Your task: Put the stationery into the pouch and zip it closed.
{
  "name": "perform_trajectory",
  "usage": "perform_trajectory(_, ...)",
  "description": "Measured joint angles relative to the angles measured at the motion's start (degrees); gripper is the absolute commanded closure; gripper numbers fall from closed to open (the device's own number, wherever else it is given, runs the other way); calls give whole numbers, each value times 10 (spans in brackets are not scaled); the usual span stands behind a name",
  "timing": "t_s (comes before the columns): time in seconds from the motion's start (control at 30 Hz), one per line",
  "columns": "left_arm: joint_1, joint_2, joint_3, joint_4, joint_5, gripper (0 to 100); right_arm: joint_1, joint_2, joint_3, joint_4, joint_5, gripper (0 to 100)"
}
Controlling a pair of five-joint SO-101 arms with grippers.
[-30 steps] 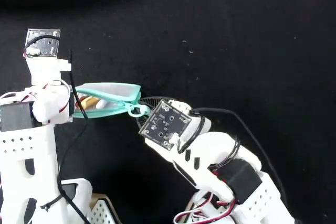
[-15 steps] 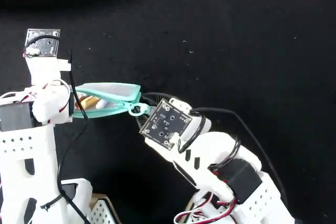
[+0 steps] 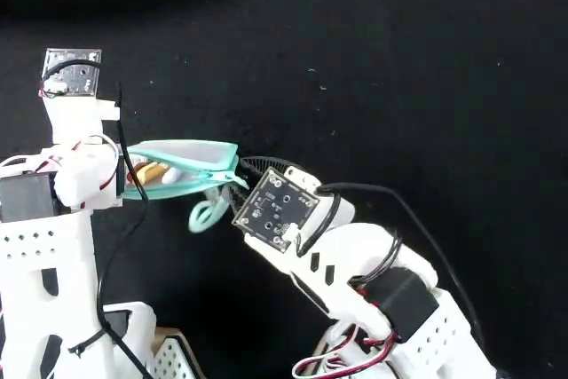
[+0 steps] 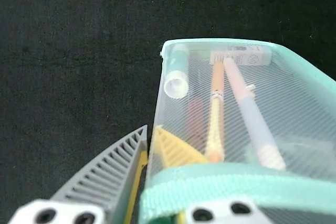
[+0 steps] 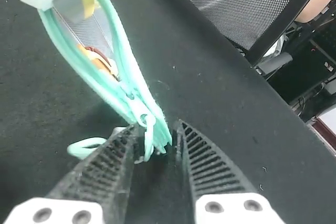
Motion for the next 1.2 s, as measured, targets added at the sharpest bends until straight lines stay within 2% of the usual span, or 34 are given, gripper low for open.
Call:
perform_trajectory(0.1, 0, 0, 0, 0, 0, 970, 0, 0, 0, 0, 0, 917)
perform_trajectory(0.23, 0, 0, 0, 0, 0, 970, 0, 0, 0, 0, 0, 982)
perform_trajectory(0.4, 0, 0, 0, 0, 0, 970, 0, 0, 18, 0, 0, 952)
perform_trajectory(0.67, 0, 0, 0, 0, 0, 970, 0, 0, 31, -4, 0, 986)
perform_trajectory(0.8, 0, 0, -1, 0, 0, 970, 11, 0, -1, -10, 33, 986)
perform_trajectory(1.07, 1, 5, -62, 6, 2, 970, 33, 0, -33, -12, 64, 986)
perform_trajectory(1.2, 1, 12, -104, 6, 2, 970, 35, 24, -33, -46, 64, 986)
